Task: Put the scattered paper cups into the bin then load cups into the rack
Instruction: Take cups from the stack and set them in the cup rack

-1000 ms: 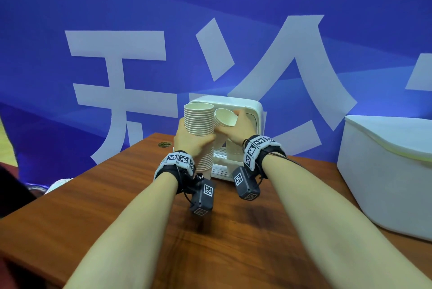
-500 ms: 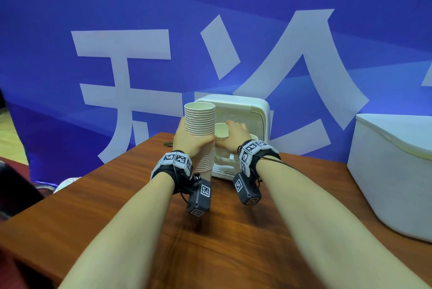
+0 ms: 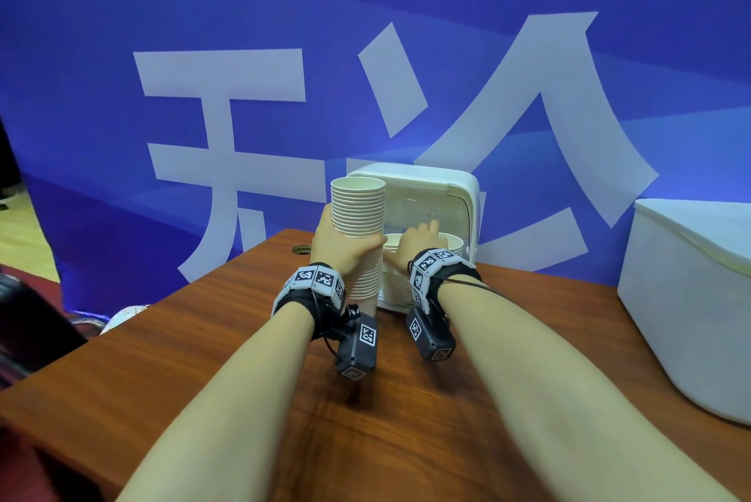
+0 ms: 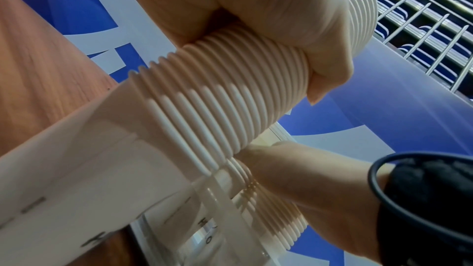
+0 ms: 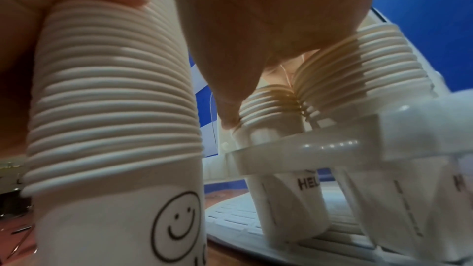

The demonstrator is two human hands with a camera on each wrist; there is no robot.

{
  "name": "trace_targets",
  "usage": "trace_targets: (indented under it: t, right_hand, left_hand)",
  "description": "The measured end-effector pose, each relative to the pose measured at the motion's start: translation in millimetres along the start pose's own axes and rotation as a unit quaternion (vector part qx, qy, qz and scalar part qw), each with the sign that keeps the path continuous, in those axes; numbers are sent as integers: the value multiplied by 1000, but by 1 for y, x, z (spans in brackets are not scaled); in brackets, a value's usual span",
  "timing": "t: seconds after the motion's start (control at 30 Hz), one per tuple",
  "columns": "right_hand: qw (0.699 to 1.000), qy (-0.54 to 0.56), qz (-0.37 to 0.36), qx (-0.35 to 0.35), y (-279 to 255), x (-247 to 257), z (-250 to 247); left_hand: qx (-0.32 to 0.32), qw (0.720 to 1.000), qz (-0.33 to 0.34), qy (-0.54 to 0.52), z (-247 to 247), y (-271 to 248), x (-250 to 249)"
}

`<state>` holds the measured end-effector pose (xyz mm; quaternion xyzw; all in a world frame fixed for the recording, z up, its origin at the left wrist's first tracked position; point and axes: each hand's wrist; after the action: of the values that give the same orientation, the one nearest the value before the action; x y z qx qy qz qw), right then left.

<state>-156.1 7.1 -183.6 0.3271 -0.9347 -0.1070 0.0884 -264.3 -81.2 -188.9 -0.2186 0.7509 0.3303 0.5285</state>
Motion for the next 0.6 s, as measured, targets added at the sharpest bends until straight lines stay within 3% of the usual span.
trace_targets:
  t: [0.13,0.6]
  right_hand:
    - [1000,16,7,-22,-1,1,-1]
    - [999,29,-39,19,-10,-7,-11]
  left_hand:
    - [2,1000,-3,-6,-1,-4,-3]
    - [0,1000,-21,-2,-2,-13,-9]
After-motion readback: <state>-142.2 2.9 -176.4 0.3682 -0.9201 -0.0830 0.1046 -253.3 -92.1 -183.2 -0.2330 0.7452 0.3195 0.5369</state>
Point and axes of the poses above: each hand's wrist, its own y-axis towards the middle knuckle, its own z-axis out of the palm, x = y × z, and after that the axes turned 13 degrees about -z, right-handed
